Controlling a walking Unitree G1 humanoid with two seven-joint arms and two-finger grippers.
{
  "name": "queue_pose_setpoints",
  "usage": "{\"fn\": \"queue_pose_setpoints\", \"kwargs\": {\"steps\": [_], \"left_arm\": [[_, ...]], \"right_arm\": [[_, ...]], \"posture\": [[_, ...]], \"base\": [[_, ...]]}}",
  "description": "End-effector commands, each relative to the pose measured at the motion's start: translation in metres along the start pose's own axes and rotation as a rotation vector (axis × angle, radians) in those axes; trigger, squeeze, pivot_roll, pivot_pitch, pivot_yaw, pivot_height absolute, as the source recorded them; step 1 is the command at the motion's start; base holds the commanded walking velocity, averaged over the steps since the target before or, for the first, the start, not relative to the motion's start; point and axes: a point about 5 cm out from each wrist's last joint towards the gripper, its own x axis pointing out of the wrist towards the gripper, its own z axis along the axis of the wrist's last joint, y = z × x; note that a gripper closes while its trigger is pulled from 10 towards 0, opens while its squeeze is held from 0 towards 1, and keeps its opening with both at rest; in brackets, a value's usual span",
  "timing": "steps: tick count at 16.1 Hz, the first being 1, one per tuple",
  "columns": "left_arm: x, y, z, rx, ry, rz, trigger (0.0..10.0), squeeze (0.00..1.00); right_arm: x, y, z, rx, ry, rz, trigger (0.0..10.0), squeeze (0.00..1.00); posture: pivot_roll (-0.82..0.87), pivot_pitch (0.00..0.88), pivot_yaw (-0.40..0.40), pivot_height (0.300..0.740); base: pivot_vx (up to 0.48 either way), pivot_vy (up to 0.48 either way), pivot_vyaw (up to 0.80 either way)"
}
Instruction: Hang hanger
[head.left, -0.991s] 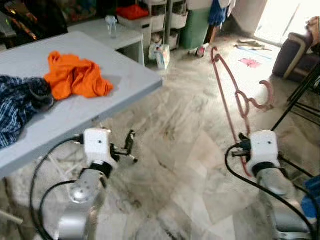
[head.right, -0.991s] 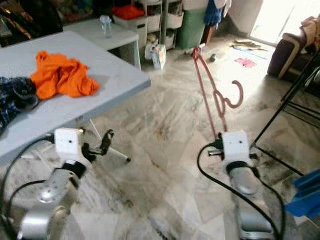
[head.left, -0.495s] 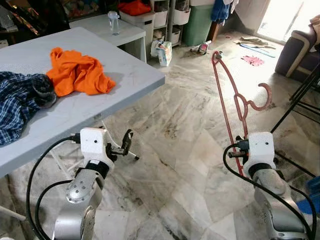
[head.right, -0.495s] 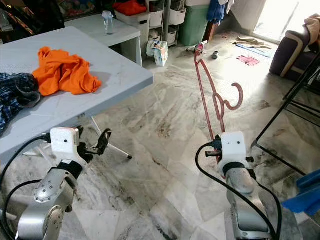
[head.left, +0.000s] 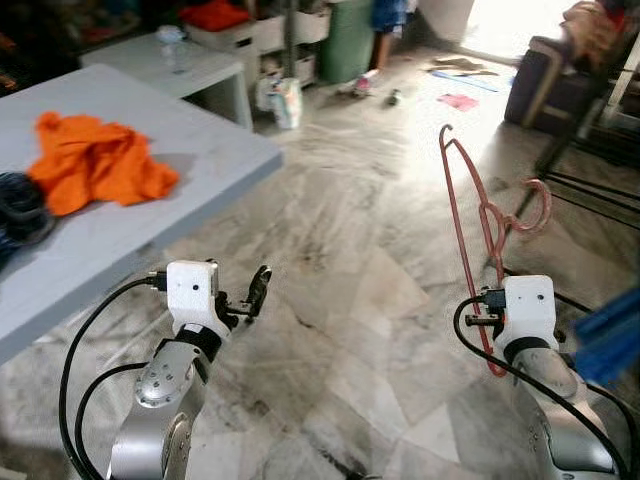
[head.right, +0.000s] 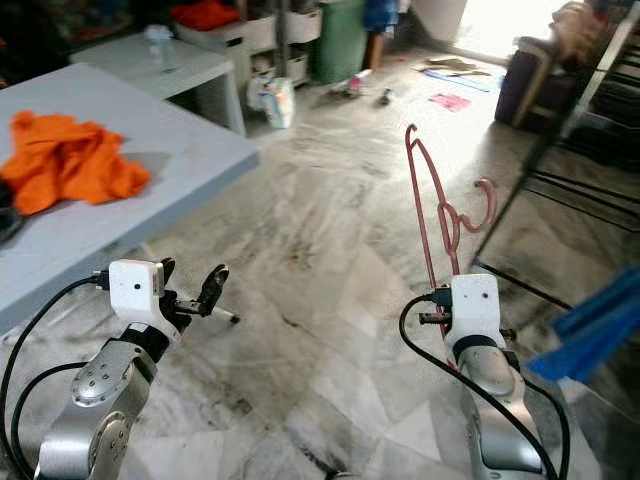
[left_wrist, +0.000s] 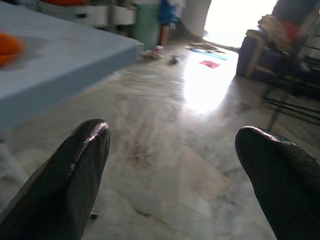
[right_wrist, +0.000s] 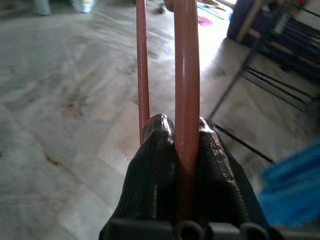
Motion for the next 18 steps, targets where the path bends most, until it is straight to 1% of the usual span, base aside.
{"fn": "queue_pose_setpoints", "kwargs": {"steps": [1, 9, 18], "left_arm": [[0.0003, 0.0024, 0.0004, 0.006, -0.004, 0.004, 10.0, 0.00], [0.0011, -0.0009, -0.0012, 0.006, -0.005, -0.010, 10.0, 0.00], [0.0022, 0.0002, -0.0009, 0.013, -0.010, -0.007, 10.0, 0.00]], "right_arm": [[-0.0004, -0.0014, 0.0032, 0.006, -0.007, -0.012, 10.0, 0.00], [0.0032, -0.0028, 0.0048, 0.002, 0.000, -0.018, 10.0, 0.00], [0.0040, -0.0010, 0.0029, -0.003, 0.017, -0.021, 10.0, 0.00]], "posture": [[0.05, 0.055, -0.008, 0.740], [0.05, 0.053, -0.010, 0.740], [0.05, 0.058, -0.009, 0.740]], "base": [[0.285, 0.000, -0.80], [0.295, 0.000, -0.76], [0.360, 0.255, -0.79]]}}
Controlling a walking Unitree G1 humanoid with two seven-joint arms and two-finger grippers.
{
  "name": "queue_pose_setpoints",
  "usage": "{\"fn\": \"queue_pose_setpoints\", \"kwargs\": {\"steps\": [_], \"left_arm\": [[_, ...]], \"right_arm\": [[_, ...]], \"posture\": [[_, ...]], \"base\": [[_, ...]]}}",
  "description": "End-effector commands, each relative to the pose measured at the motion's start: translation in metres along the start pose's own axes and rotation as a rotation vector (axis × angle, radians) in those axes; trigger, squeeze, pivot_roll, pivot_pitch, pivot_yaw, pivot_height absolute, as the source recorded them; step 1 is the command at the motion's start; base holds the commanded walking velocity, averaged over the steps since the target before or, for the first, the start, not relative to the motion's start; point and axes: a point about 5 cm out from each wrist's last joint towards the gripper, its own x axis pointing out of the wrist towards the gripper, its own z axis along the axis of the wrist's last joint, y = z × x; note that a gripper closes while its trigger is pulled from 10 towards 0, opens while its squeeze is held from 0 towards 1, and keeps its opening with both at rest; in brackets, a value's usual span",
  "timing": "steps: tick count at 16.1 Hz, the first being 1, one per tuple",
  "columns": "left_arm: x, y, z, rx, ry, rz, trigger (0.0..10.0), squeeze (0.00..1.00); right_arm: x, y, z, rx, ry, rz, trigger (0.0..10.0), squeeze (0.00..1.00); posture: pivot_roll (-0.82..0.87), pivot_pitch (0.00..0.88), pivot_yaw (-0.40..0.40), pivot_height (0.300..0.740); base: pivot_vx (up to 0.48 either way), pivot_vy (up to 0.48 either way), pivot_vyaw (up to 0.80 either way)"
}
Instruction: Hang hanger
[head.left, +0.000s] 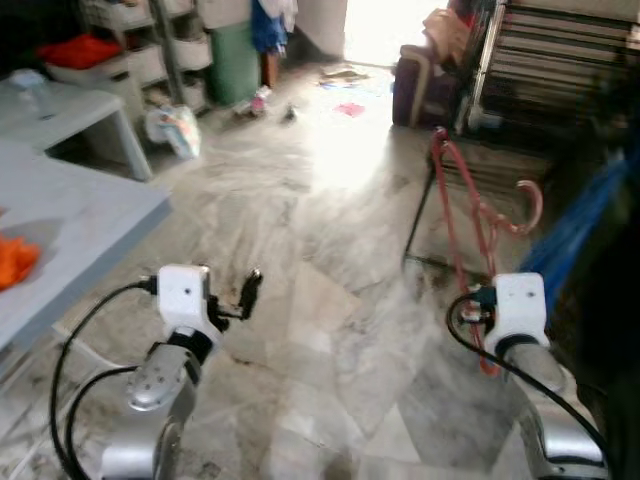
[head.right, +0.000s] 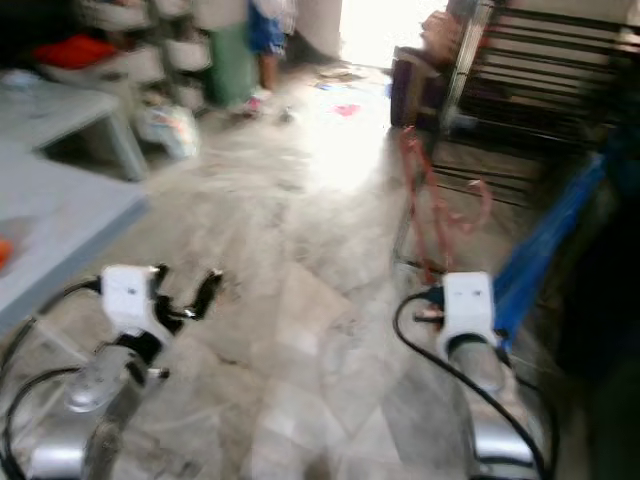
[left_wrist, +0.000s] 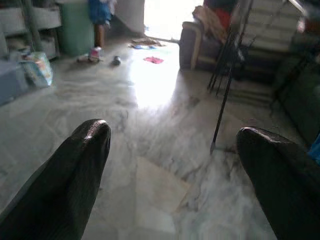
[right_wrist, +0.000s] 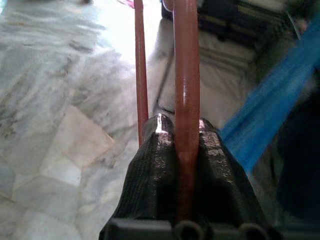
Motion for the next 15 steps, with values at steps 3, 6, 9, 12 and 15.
{"fn": "queue_pose_setpoints", "kwargs": {"steps": [3, 6, 9, 12, 15], "left_arm": [[0.006, -0.008, 0.001, 0.001, -0.006, -0.027, 10.0, 0.00], [0.008, -0.008, 0.001, 0.012, -0.003, -0.024, 10.0, 0.00], [0.011, -0.003, 0.001, 0.054, 0.008, -0.009, 10.0, 0.00], [0.012, -0.005, 0.000, 0.073, 0.023, -0.017, 10.0, 0.00], [0.013, -0.005, -0.004, 0.085, 0.045, 0.008, 10.0, 0.00]], "right_arm": [[0.000, -0.015, -0.013, -0.026, 0.107, -0.098, 10.0, 0.00], [0.001, -0.018, -0.019, 0.005, 0.146, -0.112, 10.0, 0.00], [0.002, -0.017, -0.019, 0.008, 0.162, -0.115, 10.0, 0.00], [0.002, -0.017, -0.022, 0.010, 0.183, -0.126, 10.0, 0.00], [0.002, -0.015, -0.022, 0.011, 0.191, -0.125, 10.0, 0.00]], "posture": [[0.05, 0.056, -0.008, 0.740], [0.05, 0.052, -0.006, 0.740], [0.05, 0.052, -0.002, 0.740], [0.05, 0.055, 0.001, 0.740], [0.05, 0.056, 0.000, 0.740]], "base": [[0.334, 0.339, -0.30], [0.317, 0.360, 0.00], [0.327, 0.350, 0.00], [0.434, 0.106, 0.00], [0.480, 0.000, 0.00]]}}
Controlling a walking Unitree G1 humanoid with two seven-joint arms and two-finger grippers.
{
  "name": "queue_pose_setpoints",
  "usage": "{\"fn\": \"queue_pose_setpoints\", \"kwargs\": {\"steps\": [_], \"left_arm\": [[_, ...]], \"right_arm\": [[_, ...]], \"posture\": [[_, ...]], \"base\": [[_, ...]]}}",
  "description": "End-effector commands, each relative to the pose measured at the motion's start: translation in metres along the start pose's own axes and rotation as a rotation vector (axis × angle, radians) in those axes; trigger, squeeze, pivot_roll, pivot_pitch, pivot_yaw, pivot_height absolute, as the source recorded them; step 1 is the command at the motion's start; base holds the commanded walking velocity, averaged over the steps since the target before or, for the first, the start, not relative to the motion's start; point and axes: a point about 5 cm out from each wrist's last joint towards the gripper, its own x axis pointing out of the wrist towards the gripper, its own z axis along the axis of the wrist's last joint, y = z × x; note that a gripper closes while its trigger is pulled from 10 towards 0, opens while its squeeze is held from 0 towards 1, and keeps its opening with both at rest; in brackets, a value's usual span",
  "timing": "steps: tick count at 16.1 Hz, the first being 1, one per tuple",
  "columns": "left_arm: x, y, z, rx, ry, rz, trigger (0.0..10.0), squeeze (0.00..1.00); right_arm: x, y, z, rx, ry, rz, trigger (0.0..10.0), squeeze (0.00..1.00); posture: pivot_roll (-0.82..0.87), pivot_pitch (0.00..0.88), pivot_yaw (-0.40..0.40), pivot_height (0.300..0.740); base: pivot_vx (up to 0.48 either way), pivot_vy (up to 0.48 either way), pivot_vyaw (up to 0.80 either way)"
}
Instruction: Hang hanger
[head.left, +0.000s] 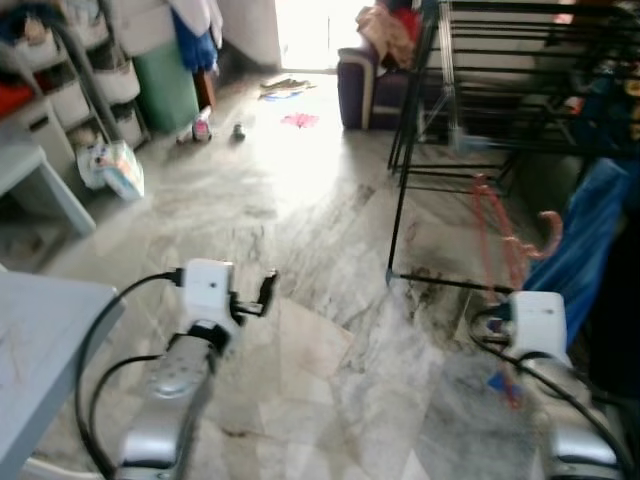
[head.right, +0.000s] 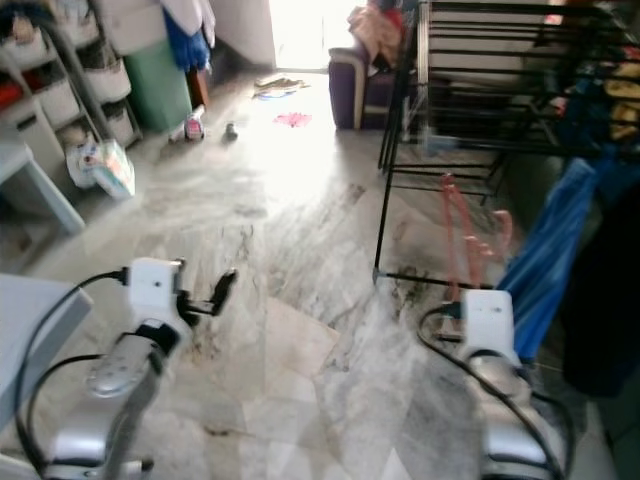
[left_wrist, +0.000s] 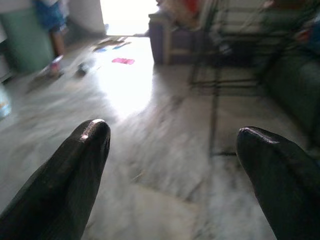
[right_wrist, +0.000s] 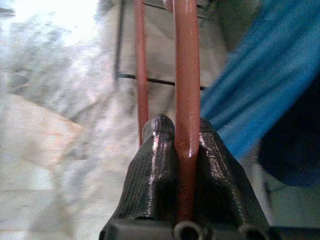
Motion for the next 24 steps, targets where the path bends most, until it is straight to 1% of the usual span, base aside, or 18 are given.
{"fn": "queue_pose_setpoints", "kwargs": {"steps": [1, 3, 6, 9, 10, 12, 15, 17, 18, 19, 21, 24], "left_arm": [[0.0019, -0.0034, 0.0011, 0.013, 0.003, -0.011, 10.0, 0.00], [0.0023, -0.0008, -0.0030, 0.064, 0.036, 0.020, 10.0, 0.00], [0.0014, 0.0002, -0.0033, 0.032, 0.034, 0.032, 10.0, 0.00], [0.0002, -0.0005, -0.0034, 0.032, 0.033, 0.031, 10.0, 0.00], [0.0000, -0.0010, -0.0038, 0.037, 0.036, 0.031, 10.0, 0.00], [-0.0001, -0.0013, -0.0042, 0.035, 0.038, 0.035, 10.0, 0.00], [-0.0002, -0.0026, -0.0061, 0.037, 0.049, 0.026, 10.0, 0.00], [0.0003, -0.0041, -0.0051, 0.017, 0.035, 0.020, 10.0, 0.00], [0.0003, -0.0046, -0.0039, -0.010, 0.023, 0.024, 10.0, 0.00], [0.0002, -0.0048, -0.0053, -0.015, 0.040, 0.028, 10.0, 0.00], [-0.0002, -0.0053, -0.0072, -0.011, 0.050, 0.027, 10.0, 0.00], [0.0002, -0.0052, -0.0077, -0.016, 0.056, 0.029, 10.0, 0.00]], "right_arm": [[-0.0001, -0.0071, 0.0036, -0.001, -0.010, -0.022, 10.0, 0.00], [0.0021, -0.0069, 0.0053, 0.000, -0.009, -0.023, 10.0, 0.00], [0.0019, -0.0056, 0.0057, -0.002, -0.007, -0.021, 10.0, 0.00], [0.0021, -0.0043, 0.0046, -0.003, 0.000, -0.003, 10.0, 0.00], [0.0021, -0.0032, 0.0056, -0.020, -0.005, 0.010, 10.0, 0.00], [0.0022, -0.0028, 0.0063, -0.042, -0.009, 0.007, 10.0, 0.00], [0.0033, -0.0031, 0.0067, -0.052, -0.007, -0.002, 10.0, 0.00], [0.0040, -0.0032, 0.0078, -0.056, -0.011, -0.014, 10.0, 0.00], [0.0045, -0.0031, 0.0078, -0.056, -0.010, -0.015, 10.0, 0.00], [0.0050, -0.0024, 0.0074, -0.055, -0.007, -0.011, 10.0, 0.00], [0.0056, -0.0005, 0.0067, -0.063, 0.001, -0.004, 10.0, 0.00], [0.0061, 0.0022, -0.0001, -0.102, 0.039, 0.001, 10.0, 0.00]], "posture": [[0.05, 0.056, 0.000, 0.740], [0.05, 0.056, 0.000, 0.740], [0.05, 0.060, -0.002, 0.740], [0.05, 0.062, -0.003, 0.740], [0.05, 0.064, -0.006, 0.740], [0.05, 0.064, -0.006, 0.740], [0.05, 0.064, -0.007, 0.740], [0.05, 0.063, -0.007, 0.740], [0.05, 0.063, -0.008, 0.740], [0.05, 0.061, -0.009, 0.740], [0.05, 0.061, -0.009, 0.740], [0.05, 0.060, -0.010, 0.740]], "base": [[0.480, 0.000, 0.00], [0.480, 0.000, 0.00], [0.475, 0.000, 0.00], [0.480, 0.000, 0.00], [0.480, 0.000, 0.00], [0.480, 0.000, 0.00], [0.476, 0.000, 0.00], [0.467, 0.000, 0.00], [0.000, 0.000, 0.00], [0.000, 0.000, 0.00], [0.000, 0.000, 0.00], [0.000, 0.000, 0.00]]}}
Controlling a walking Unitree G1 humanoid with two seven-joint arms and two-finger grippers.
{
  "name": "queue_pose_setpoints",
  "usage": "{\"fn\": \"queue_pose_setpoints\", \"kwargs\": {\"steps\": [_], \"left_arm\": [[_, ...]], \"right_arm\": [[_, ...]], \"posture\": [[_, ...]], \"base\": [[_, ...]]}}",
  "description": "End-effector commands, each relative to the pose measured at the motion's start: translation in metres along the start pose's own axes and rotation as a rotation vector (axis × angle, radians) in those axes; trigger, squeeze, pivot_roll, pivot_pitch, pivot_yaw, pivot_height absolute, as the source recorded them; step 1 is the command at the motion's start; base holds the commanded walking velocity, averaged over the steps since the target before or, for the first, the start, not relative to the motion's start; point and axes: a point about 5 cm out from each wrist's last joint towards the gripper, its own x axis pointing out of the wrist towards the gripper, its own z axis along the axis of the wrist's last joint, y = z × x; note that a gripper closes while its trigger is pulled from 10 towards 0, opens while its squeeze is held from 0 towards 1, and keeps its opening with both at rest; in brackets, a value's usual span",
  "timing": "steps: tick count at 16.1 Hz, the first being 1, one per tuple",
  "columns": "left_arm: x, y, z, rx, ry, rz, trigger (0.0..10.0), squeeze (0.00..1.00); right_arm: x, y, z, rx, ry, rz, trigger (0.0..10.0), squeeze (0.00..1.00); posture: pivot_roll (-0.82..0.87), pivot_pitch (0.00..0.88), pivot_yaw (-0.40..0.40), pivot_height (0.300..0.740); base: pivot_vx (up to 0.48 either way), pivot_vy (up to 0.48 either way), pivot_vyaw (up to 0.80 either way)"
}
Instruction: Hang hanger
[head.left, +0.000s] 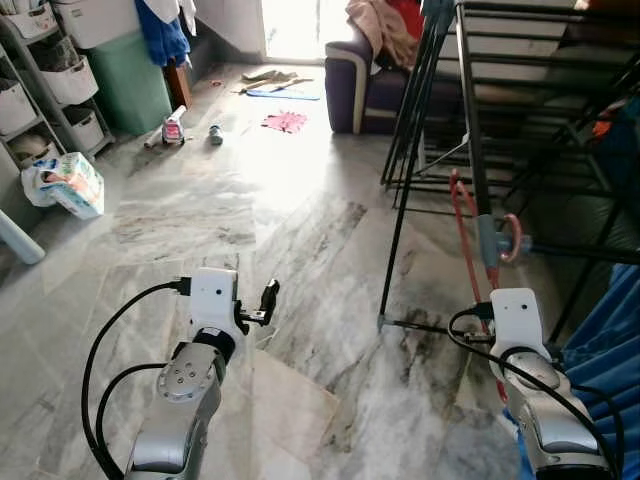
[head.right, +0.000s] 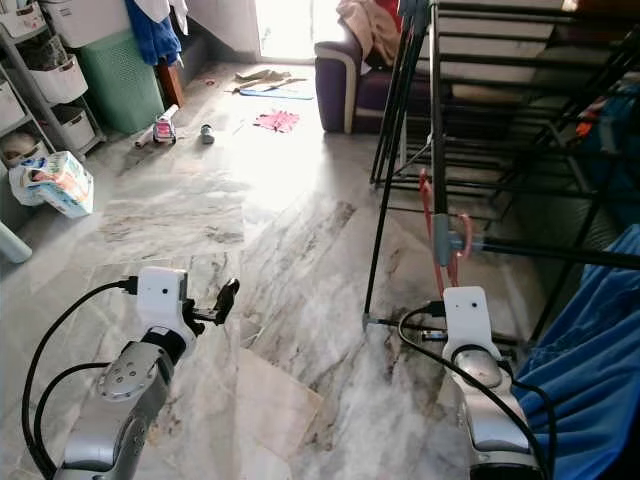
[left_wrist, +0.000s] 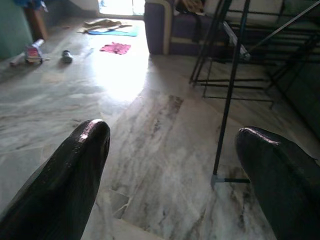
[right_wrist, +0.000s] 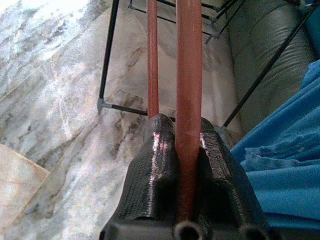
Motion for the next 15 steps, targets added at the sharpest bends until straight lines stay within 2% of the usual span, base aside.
{"fn": "queue_pose_setpoints", "kwargs": {"steps": [1, 2, 4, 8, 11, 13, 15], "left_arm": [[-0.001, 0.007, 0.001, 0.006, 0.005, 0.024, 10.0, 0.00], [-0.001, 0.007, 0.001, 0.005, 0.004, 0.024, 10.0, 0.00], [-0.002, 0.007, 0.001, 0.002, 0.004, 0.024, 10.0, 0.00], [-0.002, 0.005, 0.000, 0.002, 0.009, 0.015, 10.0, 0.00], [-0.001, 0.004, -0.001, -0.003, 0.011, 0.011, 10.0, 0.00], [-0.002, 0.002, -0.002, -0.014, 0.018, 0.005, 10.0, 0.00], [-0.002, 0.001, -0.003, -0.014, 0.022, 0.004, 10.0, 0.00]], "right_arm": [[0.000, 0.000, 0.003, -0.001, -0.007, -0.020, 10.0, 0.00], [-0.001, -0.004, 0.007, 0.034, -0.031, -0.050, 10.0, 0.00], [0.000, -0.010, 0.009, 0.040, -0.039, -0.089, 10.0, 0.00], [0.002, -0.009, 0.006, 0.051, -0.006, -0.073, 10.0, 0.00], [0.003, 0.000, -0.004, 0.051, 0.058, -0.014, 10.0, 0.00], [0.003, 0.014, -0.015, 0.048, 0.124, 0.089, 10.0, 0.00], [0.003, 0.018, -0.016, 0.050, 0.132, 0.120, 10.0, 0.00]], "posture": [[0.05, 0.062, -0.010, 0.740], [0.05, 0.062, -0.010, 0.740], [0.06, 0.061, -0.010, 0.740], [0.06, 0.058, -0.012, 0.740], [0.06, 0.056, -0.014, 0.740], [0.06, 0.056, -0.017, 0.740], [0.06, 0.059, -0.022, 0.740]], "base": [[0.000, 0.000, 0.00], [0.000, 0.000, 0.00], [0.000, 0.000, 0.00], [0.000, 0.000, 0.00], [0.000, 0.000, 0.00], [0.000, 0.000, 0.00], [0.000, 0.000, 0.00]]}}
